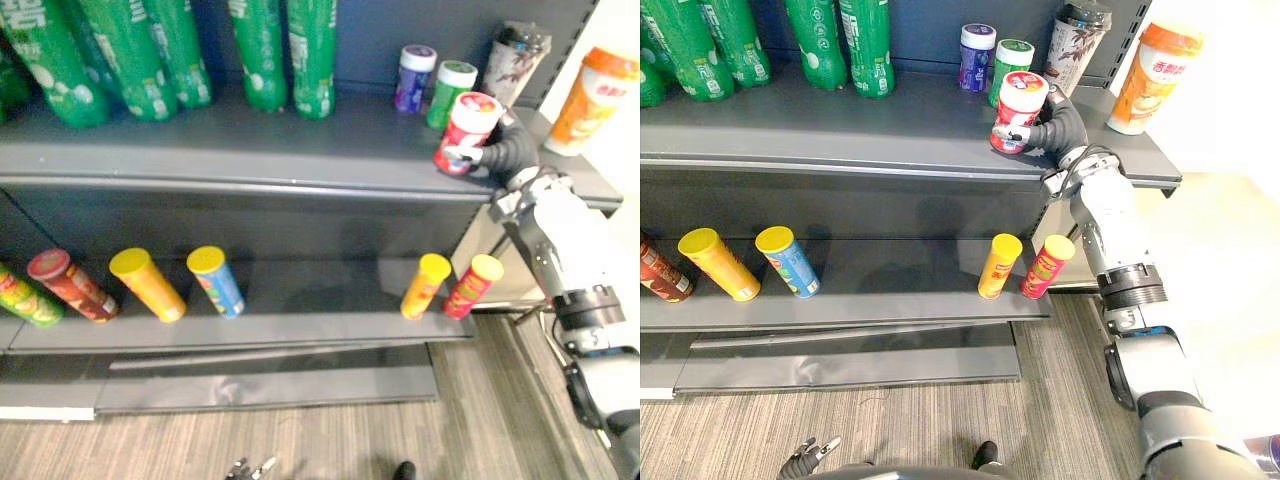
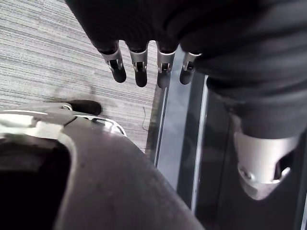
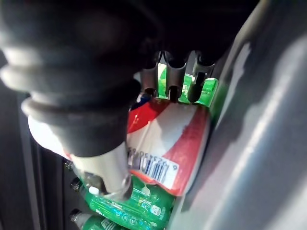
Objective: Put the gum and the chips on the shelf.
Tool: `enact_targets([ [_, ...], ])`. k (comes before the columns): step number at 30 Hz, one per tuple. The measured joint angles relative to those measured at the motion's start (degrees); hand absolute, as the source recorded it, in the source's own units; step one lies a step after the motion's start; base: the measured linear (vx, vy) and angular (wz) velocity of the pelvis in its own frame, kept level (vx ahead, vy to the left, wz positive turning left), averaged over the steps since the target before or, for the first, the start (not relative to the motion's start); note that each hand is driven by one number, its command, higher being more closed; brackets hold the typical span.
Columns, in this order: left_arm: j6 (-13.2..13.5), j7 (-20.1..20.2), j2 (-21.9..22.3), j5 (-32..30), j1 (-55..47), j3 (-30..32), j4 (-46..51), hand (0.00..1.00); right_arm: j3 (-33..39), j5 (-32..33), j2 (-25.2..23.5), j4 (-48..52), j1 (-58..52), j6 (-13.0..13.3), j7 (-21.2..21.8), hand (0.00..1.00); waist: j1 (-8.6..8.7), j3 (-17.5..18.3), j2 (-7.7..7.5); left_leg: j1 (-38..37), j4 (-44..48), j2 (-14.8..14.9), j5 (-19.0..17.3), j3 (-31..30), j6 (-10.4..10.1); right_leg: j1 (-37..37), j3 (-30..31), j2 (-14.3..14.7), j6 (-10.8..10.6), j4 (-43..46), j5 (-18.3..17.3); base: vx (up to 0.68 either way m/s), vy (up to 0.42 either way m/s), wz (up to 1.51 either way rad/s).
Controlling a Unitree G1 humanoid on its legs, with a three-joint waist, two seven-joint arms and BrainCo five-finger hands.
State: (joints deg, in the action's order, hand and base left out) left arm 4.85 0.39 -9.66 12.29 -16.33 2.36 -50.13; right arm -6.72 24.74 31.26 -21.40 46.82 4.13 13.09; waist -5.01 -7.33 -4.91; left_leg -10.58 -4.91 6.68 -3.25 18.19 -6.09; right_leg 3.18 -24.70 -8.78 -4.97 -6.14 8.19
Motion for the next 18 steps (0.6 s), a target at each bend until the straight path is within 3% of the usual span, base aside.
enact_targets([
  [5,0.01,0.02,-0.02,0.0,0.0,-0.04,0.0,0.0,-0.13,0.02,0.0,-1.71,1.01,0.0,-0.05,1.0,-0.03,-0.01,0.01,0.0,0.0,-0.02,0.02,0.0,0.02,0.0,0.01,-0.02,0.0,0.0,0.0,0.0,0.0,0.0],
  [6,0.01,0.02,-0.02,0.0,0.0,-0.04,0.0,0.0,-0.13,0.03,0.0,-1.81,1.07,0.03,-0.05,0.0,-0.04,-0.01,0.01,0.01,0.0,-0.03,0.02,-0.01,0.03,0.0,0.02,-0.03,0.0,0.0,0.0,0.0,0.0,0.0],
  [18,0.02,0.02,-0.04,0.0,0.04,-0.21,0.0,0.0,-0.12,0.04,0.0,-2.03,1.48,0.08,-0.08,0.0,0.04,-0.3,0.19,0.02,-0.03,-0.06,0.07,0.25,0.04,-0.04,0.2,-0.06,0.01,0.0,0.01,0.0,0.0,0.0],
])
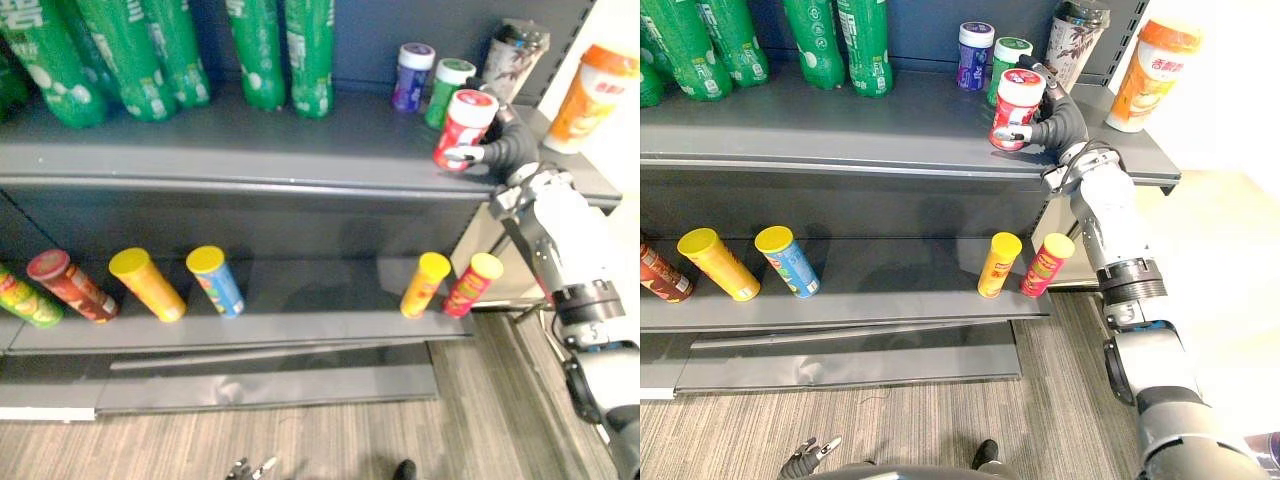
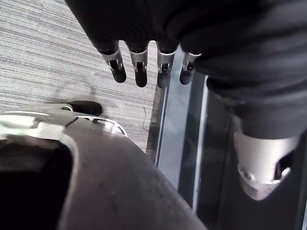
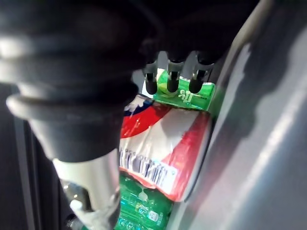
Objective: Put the gum and the chips on the shelf.
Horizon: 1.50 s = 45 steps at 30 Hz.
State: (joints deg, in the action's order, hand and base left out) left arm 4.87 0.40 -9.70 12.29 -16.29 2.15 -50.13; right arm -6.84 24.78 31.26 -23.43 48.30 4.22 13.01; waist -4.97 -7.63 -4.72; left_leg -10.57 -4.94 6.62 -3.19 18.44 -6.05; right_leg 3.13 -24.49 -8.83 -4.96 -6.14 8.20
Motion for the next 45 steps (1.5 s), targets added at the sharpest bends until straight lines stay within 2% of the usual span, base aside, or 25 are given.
enact_targets([
  [24,0.0,0.4,-0.01,-0.14,0.23,-0.67,-0.05,0.0,1.29,-0.02,0.53,1.51,-0.18,0.3,0.13,0.0,0.23,-0.38,0.51,-0.85,-0.08,0.27,-0.32,2.94,-0.41,-0.88,2.62,0.69,0.0,0.0,0.05,0.0,0.0,-0.05],
  [36,0.03,1.01,-0.02,-0.17,0.41,-0.49,-0.2,0.0,1.27,-0.19,3.74,5.61,-3.12,1.18,1.99,0.0,0.27,-0.31,0.46,-0.73,0.15,0.98,-0.52,4.53,-0.57,-2.01,4.49,1.49,0.15,0.01,0.34,0.0,-0.01,-0.08],
  [45,0.16,1.04,0.0,-0.34,0.74,0.52,-1.56,0.0,1.3,-1.3,5.75,12.61,-5.76,1.53,2.66,0.0,1.4,-0.25,0.52,-0.59,0.62,1.12,-0.68,6.0,-0.55,-2.92,6.03,1.64,0.43,0.0,0.84,-0.02,-0.007,-0.08],
])
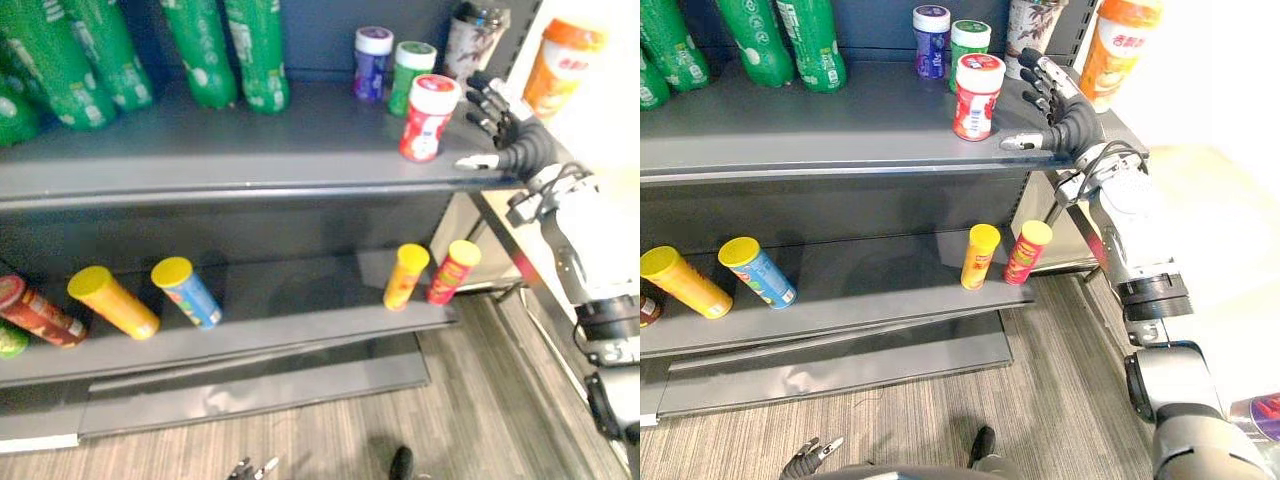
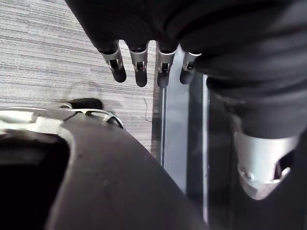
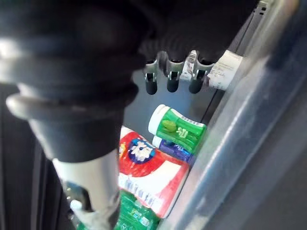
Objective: Put the gum and the chips on the shelf.
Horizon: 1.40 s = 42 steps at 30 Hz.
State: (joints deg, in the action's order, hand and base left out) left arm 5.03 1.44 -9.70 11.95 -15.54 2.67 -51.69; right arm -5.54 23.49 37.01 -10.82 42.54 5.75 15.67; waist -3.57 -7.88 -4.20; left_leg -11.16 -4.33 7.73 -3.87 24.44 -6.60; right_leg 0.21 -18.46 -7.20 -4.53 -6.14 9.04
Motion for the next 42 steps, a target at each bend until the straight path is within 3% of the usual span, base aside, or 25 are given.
enact_targets([
  [8,0.67,-0.02,0.0,-1.55,-0.06,0.02,-0.96,0.0,2.98,0.2,1.6,6.62,-2.75,0.21,-0.12,0.0,1.61,0.67,0.12,-0.06,0.49,0.0,-0.36,1.35,-0.01,-0.54,1.35,0.05,0.06,0.0,0.28,-0.02,-0.002,-0.08],
  [19,2.0,-0.08,0.51,-1.58,0.02,0.39,-1.74,0.0,8.28,1.44,2.6,16.18,-9.82,0.1,-0.26,0.0,2.09,2.95,0.69,-0.47,0.49,0.05,-0.73,3.15,-0.32,-1.11,3.01,0.62,0.2,0.0,0.49,-0.01,-0.002,-0.08],
  [27,2.37,-0.75,1.07,-1.51,-0.5,2.33,-3.1,0.0,16.53,1.94,1.71,28.71,-24.2,-0.18,-0.26,0.0,3.7,3.63,0.63,-1.17,0.4,0.12,-1.17,4.98,-0.57,-1.68,5.02,0.9,0.2,0.0,0.53,-0.01,0.002,-0.13],
  [30,2.39,-1.19,1.08,-1.52,-0.87,2.81,-3.23,0.0,19.97,2.59,-2.4,30.9,-30.73,-0.12,-0.49,0.0,5.04,3.74,0.52,-1.27,0.37,0.15,-1.25,5.76,-0.66,-2.0,5.61,1.09,0.25,0.0,0.59,0.0,-0.004,-0.14],
  [34,2.59,-1.48,1.73,-1.5,-1.22,3.54,-3.22,0.0,21.4,4.15,-8.34,31.51,-42.17,-0.16,0.99,0.0,5.13,3.82,0.56,-2.09,0.53,0.33,-1.77,7.26,-1.01,-2.05,7.07,1.6,0.26,0.0,0.59,-0.01,-0.01,-0.19],
  [42,3.77,-2.61,2.26,-0.91,-1.8,3.31,-3.22,0.0,12.34,6.37,-18.3,28.29,-58.29,-5.11,5.11,0.0,5.45,4.0,0.86,-2.02,2.29,0.48,-3.09,8.02,-1.02,-1.97,7.8,1.5,0.22,-0.01,0.56,-0.01,-0.005,-0.05],
])
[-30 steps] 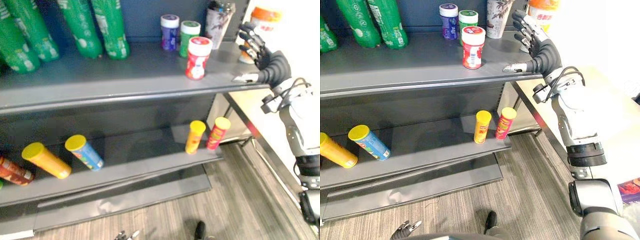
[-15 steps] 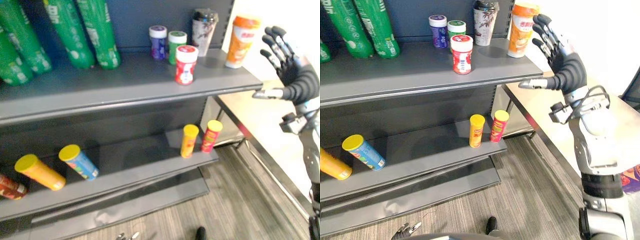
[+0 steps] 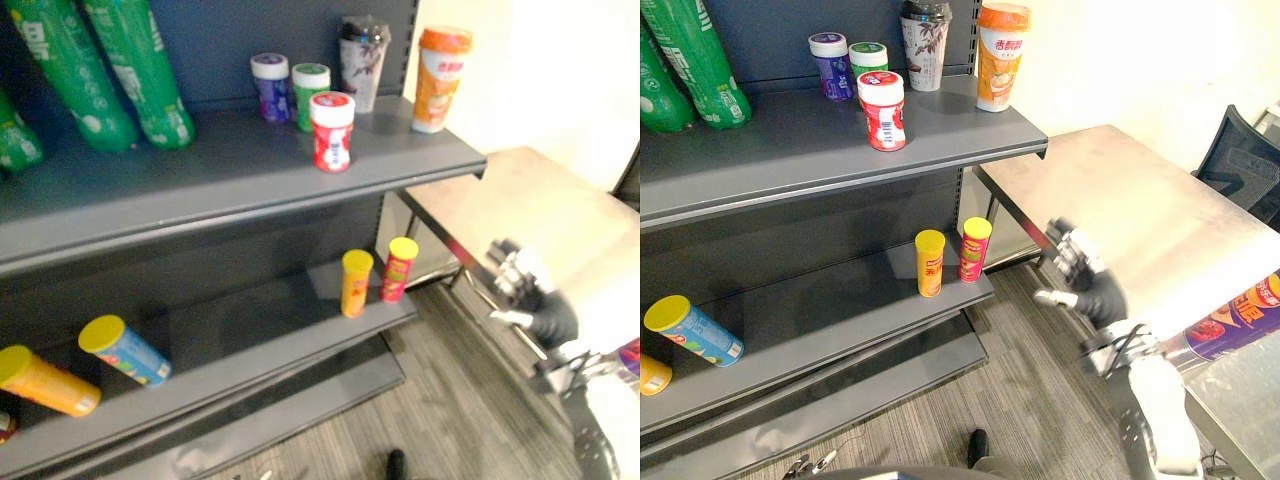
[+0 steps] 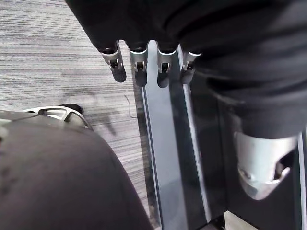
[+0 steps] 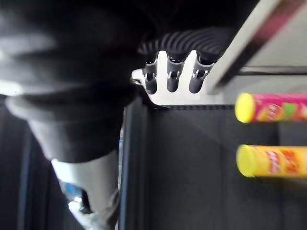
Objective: Put the gum and the chips on the shelf.
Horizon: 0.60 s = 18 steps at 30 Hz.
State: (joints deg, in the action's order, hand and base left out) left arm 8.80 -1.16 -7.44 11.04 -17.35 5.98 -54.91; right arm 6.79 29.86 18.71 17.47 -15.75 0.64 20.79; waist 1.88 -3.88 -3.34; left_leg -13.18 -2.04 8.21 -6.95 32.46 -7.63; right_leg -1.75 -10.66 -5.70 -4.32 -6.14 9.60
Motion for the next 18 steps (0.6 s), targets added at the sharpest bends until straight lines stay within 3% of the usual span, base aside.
enact_targets([
  [5,-0.01,-0.55,-0.04,0.1,0.0,-0.69,0.0,0.0,-3.44,-0.33,-3.81,-7.94,-2.82,-0.76,-0.59,0.0,-0.25,0.25,0.71,0.17,0.58,-0.08,-0.46,-0.23,-0.08,0.15,-0.48,-0.36,-0.05,0.0,-0.03,0.0,0.0,0.0],
  [11,-0.25,-0.94,-0.05,0.1,0.08,-1.59,-0.04,0.0,-8.41,0.05,-4.11,-16.23,-2.85,0.17,-1.03,0.0,-0.17,0.38,1.1,0.77,0.89,0.08,-0.47,-1.61,-0.08,0.46,-1.83,-0.57,-0.07,-0.01,-0.06,-0.01,-0.012,0.1],
  [14,-0.32,-1.19,-0.07,0.15,0.33,-2.11,-0.03,0.0,-12.22,-1.29,-5.79,-27.71,-1.66,-0.11,-2.29,0.0,-0.48,0.43,1.27,1.46,1.3,0.25,-0.47,-3.36,-0.04,0.97,-3.21,-0.86,-0.19,-0.01,-0.29,-0.01,-0.01,0.25],
  [18,-0.65,-1.57,-0.02,0.15,0.4,-2.33,-0.04,0.0,-12.06,-2.38,-8.19,-41.33,-0.15,0.0,-6.25,0.0,-0.53,0.51,1.78,2.04,1.43,0.22,-0.44,-4.49,0.01,1.07,-4.53,-1.17,-0.28,-0.01,-0.4,0.0,-0.002,0.18],
])
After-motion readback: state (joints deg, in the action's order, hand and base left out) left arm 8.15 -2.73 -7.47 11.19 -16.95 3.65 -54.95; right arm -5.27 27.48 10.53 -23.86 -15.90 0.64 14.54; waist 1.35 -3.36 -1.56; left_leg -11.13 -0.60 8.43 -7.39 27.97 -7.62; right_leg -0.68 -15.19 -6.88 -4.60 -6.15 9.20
